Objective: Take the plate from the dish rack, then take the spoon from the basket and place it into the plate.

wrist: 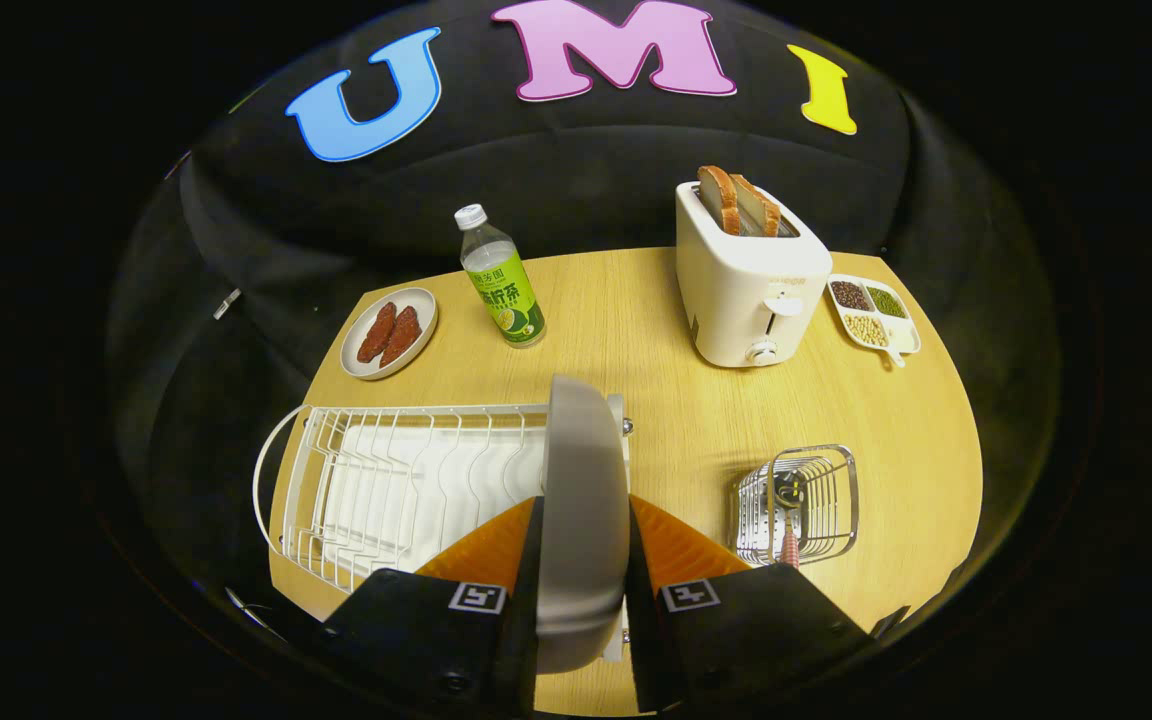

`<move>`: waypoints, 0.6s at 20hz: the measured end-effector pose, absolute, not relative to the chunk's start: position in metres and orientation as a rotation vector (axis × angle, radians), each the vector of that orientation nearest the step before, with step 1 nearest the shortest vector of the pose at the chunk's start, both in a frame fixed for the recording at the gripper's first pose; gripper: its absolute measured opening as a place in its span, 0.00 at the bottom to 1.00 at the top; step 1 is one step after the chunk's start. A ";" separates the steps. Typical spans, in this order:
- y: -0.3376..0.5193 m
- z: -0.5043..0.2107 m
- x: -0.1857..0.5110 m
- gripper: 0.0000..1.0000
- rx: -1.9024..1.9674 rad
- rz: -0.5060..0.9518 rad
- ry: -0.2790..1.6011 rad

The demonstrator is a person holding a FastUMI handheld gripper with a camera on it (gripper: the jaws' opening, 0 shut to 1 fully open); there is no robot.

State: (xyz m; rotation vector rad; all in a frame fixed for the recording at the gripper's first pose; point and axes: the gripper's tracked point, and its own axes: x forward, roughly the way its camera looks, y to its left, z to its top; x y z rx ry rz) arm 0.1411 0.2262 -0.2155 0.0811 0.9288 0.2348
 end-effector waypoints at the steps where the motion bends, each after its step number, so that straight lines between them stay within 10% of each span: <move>1: 0.227 -0.213 0.141 0.41 0.079 0.235 0.924; 12: 0.217 -0.187 0.142 0.39 0.059 0.138 0.810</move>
